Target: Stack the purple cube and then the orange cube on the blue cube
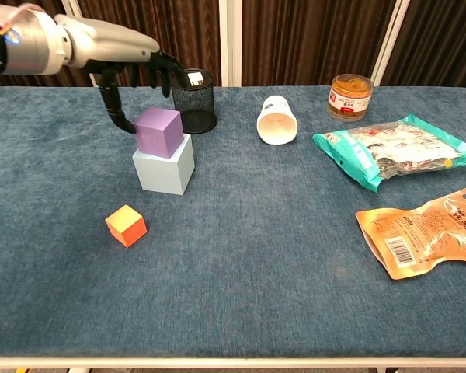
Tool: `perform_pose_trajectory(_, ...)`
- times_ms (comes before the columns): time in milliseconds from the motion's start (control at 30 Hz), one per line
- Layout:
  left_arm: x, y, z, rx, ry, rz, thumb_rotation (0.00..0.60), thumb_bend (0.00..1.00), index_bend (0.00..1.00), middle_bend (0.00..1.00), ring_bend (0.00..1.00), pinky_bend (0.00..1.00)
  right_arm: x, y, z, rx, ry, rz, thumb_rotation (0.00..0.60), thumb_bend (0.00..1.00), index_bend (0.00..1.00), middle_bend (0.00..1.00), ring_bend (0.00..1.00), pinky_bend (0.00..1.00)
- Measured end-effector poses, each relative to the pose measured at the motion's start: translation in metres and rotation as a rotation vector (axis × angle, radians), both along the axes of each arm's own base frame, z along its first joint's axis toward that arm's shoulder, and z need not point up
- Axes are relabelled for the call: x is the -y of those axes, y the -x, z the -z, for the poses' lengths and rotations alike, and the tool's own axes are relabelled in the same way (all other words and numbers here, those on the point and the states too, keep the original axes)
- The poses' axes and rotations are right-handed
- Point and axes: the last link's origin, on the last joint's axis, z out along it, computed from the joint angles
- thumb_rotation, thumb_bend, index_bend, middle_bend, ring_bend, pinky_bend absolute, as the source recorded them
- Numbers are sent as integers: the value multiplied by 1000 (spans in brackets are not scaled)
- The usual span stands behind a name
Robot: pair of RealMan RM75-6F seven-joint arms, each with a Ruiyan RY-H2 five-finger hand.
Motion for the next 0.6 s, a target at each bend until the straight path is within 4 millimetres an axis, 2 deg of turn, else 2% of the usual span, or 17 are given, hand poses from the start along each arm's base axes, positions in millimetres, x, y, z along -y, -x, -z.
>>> perform_pose_trajectory(133, 4, 12, -19, 2, -45, -22, 600, 158, 237, 381, 295, 350, 0, 0, -1, 2, 0, -1, 600, 294, 0, 83, 0, 0)
perform_pose_trajectory(233, 10, 30, -39, -9, -85, -59, 600, 158, 243, 379, 295, 351, -1, 0, -1, 2, -2, -1, 600, 294, 0, 84, 0, 0)
perform_pose_trajectory(367, 27, 69, -67, -41, -133, -145, 600, 158, 273, 379, 295, 354, -1, 0, 0, 0, -7, -1, 600, 294, 0, 83, 0, 0)
perform_pose_trajectory(500, 52, 101, -74, -51, -131, -222, 600, 158, 336, 391, 300, 364, -1, 0, 2, -7, -14, -2, 600, 295, 0, 84, 0, 0)
perform_pose_trajectory(600, 68, 113, -72, -44, -123, -236, 600, 157, 372, 408, 325, 395, -2, 0, 5, -15, -18, -4, 600, 295, 0, 83, 0, 0)
